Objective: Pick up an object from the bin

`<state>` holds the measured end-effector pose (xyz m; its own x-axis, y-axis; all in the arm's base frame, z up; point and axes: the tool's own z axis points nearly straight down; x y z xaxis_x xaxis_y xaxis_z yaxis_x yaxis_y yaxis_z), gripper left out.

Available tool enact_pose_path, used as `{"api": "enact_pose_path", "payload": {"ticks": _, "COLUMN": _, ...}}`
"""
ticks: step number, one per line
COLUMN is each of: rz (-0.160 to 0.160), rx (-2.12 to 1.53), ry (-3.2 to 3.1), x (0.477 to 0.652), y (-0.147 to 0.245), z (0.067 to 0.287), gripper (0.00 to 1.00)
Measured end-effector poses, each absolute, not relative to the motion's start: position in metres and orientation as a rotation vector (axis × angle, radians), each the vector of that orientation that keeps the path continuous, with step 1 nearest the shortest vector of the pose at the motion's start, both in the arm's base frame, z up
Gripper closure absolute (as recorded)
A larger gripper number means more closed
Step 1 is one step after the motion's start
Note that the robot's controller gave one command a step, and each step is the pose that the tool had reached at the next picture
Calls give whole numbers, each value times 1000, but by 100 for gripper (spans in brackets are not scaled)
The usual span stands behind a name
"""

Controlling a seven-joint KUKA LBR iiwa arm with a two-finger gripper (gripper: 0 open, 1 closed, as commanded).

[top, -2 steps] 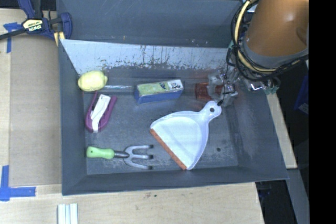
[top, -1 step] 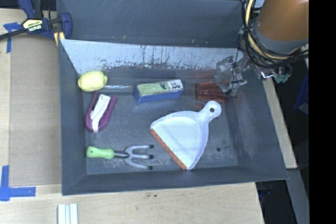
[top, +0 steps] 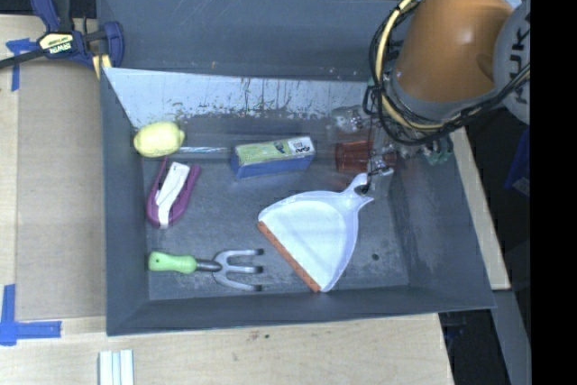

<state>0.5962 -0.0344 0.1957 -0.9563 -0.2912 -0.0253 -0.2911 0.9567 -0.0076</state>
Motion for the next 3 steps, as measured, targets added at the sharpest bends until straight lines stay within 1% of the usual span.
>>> {"api": "enact_pose_path", "payload": {"ticks": 1, "rz": -8, "rx": -456, "ry": 3079, "x": 597, "y": -35, "z": 197, "gripper": 0}}
{"api": "enact_pose_path", "payload": {"ticks": 2, "rz": -5, "rx": -397, "ry": 3087, "x": 605, "y": -33, "z": 158, "gripper": 0}}
{"api": "enact_pose_path", "payload": {"ticks": 3, "rz": -8, "rx": -372, "ry": 3083, "x": 611, "y": -40, "z": 150, "gripper": 0}}
